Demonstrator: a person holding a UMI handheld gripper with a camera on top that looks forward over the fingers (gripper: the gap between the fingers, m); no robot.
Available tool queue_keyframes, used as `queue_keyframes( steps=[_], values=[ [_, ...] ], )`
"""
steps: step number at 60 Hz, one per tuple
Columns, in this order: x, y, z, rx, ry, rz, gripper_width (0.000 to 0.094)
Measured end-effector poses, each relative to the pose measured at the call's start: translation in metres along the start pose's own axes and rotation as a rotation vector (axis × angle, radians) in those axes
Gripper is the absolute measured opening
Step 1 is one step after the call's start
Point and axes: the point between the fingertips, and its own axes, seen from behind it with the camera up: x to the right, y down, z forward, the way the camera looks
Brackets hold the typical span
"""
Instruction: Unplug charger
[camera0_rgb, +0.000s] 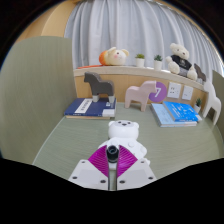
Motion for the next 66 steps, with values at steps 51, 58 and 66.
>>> queue_keyframes(
  steps=[51, 58, 66],
  values=[
    [0.251, 0.027, -0.005, -0.131, 0.091, 0.019, 0.0165],
    [0.251, 0.025, -0.001, -0.135, 0.073, -0.008, 0.0253],
    [0.253, 0.008, -0.012, -0.123, 0.064, -0.046, 0.0577]
  ],
)
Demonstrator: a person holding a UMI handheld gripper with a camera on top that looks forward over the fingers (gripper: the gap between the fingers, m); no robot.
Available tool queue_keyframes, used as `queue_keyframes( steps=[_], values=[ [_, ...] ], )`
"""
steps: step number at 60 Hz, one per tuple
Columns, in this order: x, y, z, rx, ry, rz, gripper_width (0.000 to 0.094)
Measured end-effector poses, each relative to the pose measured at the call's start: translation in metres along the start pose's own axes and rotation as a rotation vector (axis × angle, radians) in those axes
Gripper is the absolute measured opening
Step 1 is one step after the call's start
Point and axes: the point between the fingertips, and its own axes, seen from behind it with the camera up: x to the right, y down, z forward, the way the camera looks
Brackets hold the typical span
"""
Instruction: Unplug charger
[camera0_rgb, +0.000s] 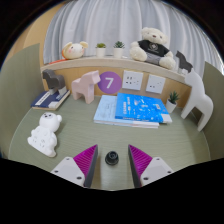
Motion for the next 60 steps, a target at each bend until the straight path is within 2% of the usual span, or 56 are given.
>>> queue_keyframes(
  steps=[8, 11, 19, 27, 45, 60],
  values=[
    [0.007, -0.040, -0.039, 0.067, 0.002, 0.035, 0.0784],
    [0.008, -0.058, -0.061, 0.103, -0.004, 0.047, 0.0830],
    [0.000, -0.096, -0.130, 0.193, -0.058, 0.064, 0.0825],
    [-0.007, -0.097, -0.195, 0.236, -0.075, 0.077, 0.0821],
    [-0.007, -0.029, -0.295, 0.236, -0.040, 0.116, 0.0819],
    [-0.009, 0.018, -0.339, 0.202, -0.018, 0.061, 0.0817]
  ],
)
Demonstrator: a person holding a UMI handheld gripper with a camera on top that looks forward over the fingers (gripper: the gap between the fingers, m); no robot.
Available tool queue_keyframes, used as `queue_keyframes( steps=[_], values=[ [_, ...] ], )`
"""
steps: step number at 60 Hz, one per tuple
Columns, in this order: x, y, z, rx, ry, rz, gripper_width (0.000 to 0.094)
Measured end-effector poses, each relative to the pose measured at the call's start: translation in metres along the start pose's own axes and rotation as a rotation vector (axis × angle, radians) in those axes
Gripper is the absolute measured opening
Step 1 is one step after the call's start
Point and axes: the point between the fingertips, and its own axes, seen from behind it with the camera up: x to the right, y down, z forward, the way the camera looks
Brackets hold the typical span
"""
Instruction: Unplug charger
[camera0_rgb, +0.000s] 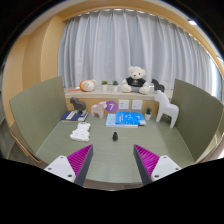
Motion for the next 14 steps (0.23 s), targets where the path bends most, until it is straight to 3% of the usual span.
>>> queue_keyframes(
  steps=[14],
  values=[
    [0.002, 0.004, -0.016, 0.004, 0.005, -0.028, 0.0819]
  ],
)
